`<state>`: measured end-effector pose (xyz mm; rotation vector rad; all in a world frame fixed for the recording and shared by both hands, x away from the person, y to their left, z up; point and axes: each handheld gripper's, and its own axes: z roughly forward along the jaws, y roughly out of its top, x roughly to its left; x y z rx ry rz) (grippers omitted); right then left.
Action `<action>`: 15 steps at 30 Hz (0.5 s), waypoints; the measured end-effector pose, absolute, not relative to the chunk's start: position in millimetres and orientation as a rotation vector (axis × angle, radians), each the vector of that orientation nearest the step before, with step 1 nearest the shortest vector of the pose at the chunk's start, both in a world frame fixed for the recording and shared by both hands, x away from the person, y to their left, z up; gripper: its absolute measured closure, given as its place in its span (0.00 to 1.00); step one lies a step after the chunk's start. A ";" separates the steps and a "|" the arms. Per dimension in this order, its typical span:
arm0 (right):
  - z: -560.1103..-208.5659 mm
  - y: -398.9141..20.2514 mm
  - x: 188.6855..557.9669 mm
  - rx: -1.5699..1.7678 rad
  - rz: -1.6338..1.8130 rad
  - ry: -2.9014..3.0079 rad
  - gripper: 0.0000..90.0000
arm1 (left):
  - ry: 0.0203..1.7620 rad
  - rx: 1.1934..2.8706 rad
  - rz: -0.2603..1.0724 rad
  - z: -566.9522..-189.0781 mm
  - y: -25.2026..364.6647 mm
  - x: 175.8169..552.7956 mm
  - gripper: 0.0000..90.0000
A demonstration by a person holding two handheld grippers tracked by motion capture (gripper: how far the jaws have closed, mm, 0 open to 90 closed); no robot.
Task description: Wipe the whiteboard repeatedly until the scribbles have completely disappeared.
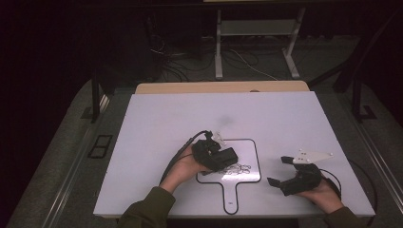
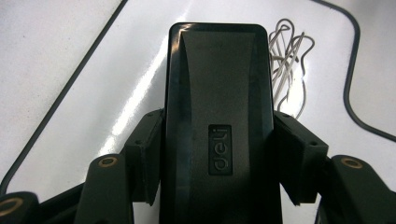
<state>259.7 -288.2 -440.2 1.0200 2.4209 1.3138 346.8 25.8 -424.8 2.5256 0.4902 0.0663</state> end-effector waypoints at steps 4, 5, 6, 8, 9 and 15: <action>-440.2 -288.3 259.7 1.020 1.314 2.421 0.00 | 0.482 2.530 0.087 -425.2 24.5 345.4 0.44; -440.2 -288.4 259.8 1.020 1.314 2.420 0.00 | 0.483 2.527 0.093 -425.5 24.1 345.1 0.44; -440.1 -288.4 259.8 1.020 1.315 2.421 0.00 | 0.489 2.526 0.095 -425.6 23.9 344.4 0.44; -440.3 -288.3 259.9 1.021 1.315 2.421 0.00 | 0.486 2.525 0.101 -425.8 23.8 343.6 0.44; -440.3 -288.2 259.9 1.021 1.315 2.421 0.00 | 0.492 2.526 0.102 -425.5 23.6 343.6 0.44; -440.2 -288.2 259.8 1.020 1.315 2.421 0.00 | 0.477 2.523 0.100 -426.0 21.5 338.9 0.44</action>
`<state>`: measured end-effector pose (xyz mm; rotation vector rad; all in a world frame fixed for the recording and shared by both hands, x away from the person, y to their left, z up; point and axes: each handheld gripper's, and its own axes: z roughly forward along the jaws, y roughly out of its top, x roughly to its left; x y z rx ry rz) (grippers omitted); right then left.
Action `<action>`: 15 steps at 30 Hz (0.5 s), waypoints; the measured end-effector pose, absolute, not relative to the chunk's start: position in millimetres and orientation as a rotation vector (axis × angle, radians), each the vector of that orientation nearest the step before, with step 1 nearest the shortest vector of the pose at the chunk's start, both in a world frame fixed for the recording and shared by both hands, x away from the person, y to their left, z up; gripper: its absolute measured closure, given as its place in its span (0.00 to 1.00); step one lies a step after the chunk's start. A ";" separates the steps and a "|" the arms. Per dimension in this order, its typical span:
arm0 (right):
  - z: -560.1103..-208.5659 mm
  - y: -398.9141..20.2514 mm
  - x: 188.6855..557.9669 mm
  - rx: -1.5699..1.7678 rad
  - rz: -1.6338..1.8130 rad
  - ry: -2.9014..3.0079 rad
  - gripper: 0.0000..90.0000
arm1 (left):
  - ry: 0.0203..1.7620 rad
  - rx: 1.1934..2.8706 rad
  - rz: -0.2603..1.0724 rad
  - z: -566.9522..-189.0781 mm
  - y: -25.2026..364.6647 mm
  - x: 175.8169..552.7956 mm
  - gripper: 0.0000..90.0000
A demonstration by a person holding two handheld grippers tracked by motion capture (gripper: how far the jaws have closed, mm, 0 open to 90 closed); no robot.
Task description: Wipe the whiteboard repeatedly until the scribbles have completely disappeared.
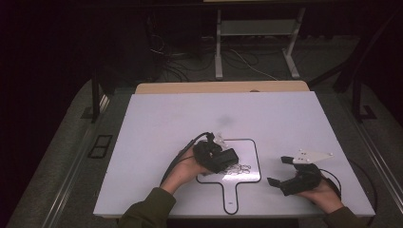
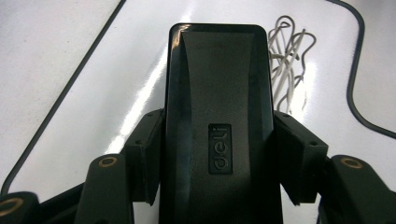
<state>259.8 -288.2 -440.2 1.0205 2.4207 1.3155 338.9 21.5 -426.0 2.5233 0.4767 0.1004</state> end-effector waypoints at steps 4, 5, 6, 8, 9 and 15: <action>-440.2 -288.4 260.0 1.021 1.315 2.420 0.00 | 0.431 2.544 0.095 -425.2 19.9 334.8 0.44; -440.2 -288.4 260.0 1.021 1.315 2.421 0.00 | 0.449 2.523 0.088 -426.3 18.2 331.7 0.44; -440.2 -288.4 260.0 1.021 1.315 2.421 0.00 | 0.430 2.530 0.094 -426.0 17.6 330.6 0.44; -440.1 -288.5 260.0 1.021 1.315 2.420 0.00 | 0.409 2.540 0.088 -425.6 16.2 327.0 0.44; -440.1 -288.5 260.0 1.022 1.315 2.420 0.00 | 0.413 2.537 0.082 -425.8 15.1 324.6 0.44; -440.2 -288.4 260.1 1.022 1.314 2.420 0.00 | 0.384 2.531 0.067 -426.4 9.3 315.0 0.44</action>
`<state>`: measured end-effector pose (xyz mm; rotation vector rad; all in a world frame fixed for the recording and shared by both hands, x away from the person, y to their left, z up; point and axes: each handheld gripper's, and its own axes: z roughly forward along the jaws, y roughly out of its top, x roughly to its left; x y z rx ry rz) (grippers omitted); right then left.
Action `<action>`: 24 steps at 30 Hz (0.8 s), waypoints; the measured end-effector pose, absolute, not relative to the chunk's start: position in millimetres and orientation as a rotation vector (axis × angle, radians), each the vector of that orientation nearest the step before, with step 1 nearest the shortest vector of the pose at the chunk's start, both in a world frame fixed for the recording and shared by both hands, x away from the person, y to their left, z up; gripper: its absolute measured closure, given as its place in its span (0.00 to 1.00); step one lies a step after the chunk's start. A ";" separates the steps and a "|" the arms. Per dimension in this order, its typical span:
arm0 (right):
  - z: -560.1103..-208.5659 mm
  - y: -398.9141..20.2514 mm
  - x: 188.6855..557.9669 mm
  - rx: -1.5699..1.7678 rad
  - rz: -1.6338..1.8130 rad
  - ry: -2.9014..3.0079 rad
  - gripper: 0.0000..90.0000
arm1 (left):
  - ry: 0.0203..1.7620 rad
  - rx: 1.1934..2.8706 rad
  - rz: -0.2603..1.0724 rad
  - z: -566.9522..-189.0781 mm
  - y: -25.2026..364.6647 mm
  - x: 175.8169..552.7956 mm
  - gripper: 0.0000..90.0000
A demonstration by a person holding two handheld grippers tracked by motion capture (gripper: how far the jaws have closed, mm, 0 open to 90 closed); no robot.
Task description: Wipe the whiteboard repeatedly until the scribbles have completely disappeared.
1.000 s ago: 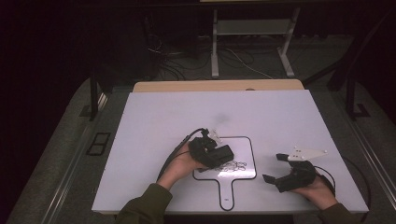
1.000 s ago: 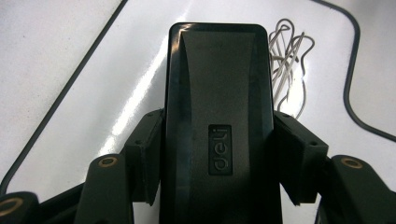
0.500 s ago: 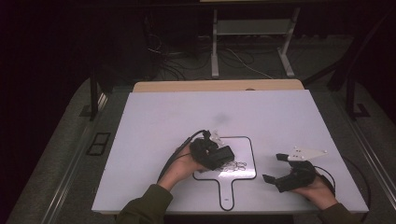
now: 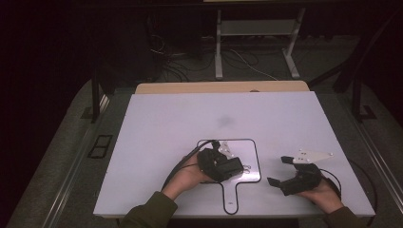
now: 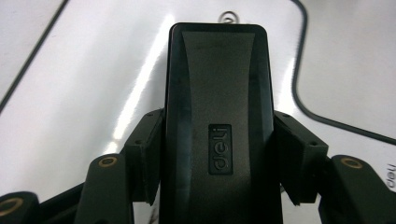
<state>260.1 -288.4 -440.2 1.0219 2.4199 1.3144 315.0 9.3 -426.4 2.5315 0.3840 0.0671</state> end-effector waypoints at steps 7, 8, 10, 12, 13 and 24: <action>-440.0 -288.6 260.0 1.022 1.314 2.420 0.00 | 0.387 2.543 0.071 -425.6 12.9 323.3 0.44; -440.0 -288.6 260.0 1.022 1.313 2.419 0.00 | 0.392 2.538 0.077 -425.9 13.3 324.6 0.44; -439.9 -288.6 259.9 1.021 1.313 2.419 0.00 | 0.406 2.533 0.076 -426.1 14.8 327.2 0.44; -440.0 -288.6 259.8 1.021 1.313 2.420 0.00 | 0.412 2.532 0.086 -426.1 17.0 330.1 0.44; -439.9 -288.6 259.8 1.022 1.313 2.419 0.00 | 0.421 2.525 0.088 -426.6 17.9 331.4 0.44; -439.9 -288.7 259.8 1.021 1.313 2.419 0.00 | 0.512 2.529 0.162 -425.5 33.0 347.2 0.44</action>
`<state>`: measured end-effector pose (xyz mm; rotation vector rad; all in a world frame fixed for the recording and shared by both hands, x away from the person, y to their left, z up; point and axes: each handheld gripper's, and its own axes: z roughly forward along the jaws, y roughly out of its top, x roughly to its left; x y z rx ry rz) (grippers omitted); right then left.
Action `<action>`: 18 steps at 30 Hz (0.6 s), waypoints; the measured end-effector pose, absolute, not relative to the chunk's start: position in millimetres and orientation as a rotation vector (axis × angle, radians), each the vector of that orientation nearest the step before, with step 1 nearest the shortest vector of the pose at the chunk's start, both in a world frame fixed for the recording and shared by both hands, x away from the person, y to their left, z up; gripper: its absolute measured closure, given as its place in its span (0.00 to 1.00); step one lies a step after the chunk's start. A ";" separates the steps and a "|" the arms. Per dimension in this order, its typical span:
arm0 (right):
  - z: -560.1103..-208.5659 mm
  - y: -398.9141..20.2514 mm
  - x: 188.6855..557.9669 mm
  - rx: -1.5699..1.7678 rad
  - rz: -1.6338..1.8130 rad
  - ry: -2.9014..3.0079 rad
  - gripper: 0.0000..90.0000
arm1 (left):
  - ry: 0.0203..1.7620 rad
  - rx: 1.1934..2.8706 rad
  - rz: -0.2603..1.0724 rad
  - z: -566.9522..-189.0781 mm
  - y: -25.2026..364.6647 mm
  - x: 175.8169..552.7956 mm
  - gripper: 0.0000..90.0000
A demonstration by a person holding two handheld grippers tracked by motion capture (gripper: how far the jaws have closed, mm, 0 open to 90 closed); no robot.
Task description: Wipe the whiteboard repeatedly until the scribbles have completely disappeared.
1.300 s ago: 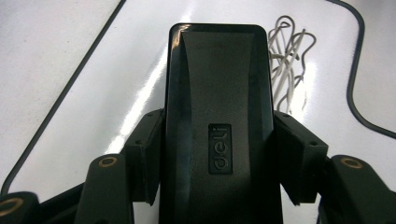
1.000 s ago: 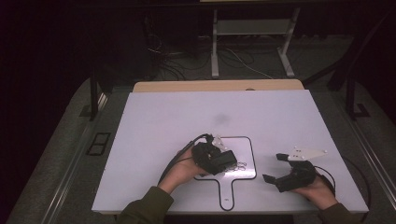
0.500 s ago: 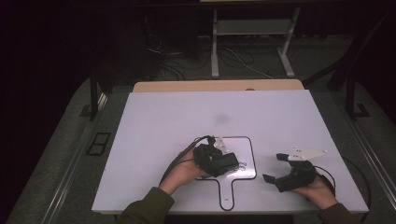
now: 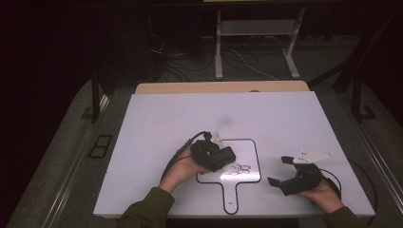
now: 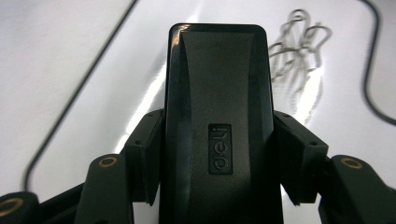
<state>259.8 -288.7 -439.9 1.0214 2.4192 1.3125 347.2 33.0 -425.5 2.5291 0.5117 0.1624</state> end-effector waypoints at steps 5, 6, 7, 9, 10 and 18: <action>-440.1 -288.6 260.0 1.021 1.313 2.420 0.00 | 0.551 2.512 0.167 -426.3 38.3 351.0 0.44; -440.0 -288.5 260.0 1.021 1.313 2.420 0.00 | 0.550 2.513 0.170 -426.2 37.8 350.5 0.44; -440.1 -288.5 260.0 1.021 1.314 2.420 0.00 | 0.552 2.517 0.171 -425.9 37.3 349.4 0.44; -440.1 -288.5 260.1 1.020 1.313 2.420 0.00 | 0.533 2.526 0.166 -425.5 36.0 347.1 0.44; -440.1 -288.5 260.1 1.020 1.313 2.420 0.00 | 0.528 2.524 0.160 -425.7 35.1 345.3 0.44; -440.1 -288.5 260.2 1.020 1.312 2.420 0.00 | 0.446 2.549 0.129 -425.0 25.2 327.6 0.44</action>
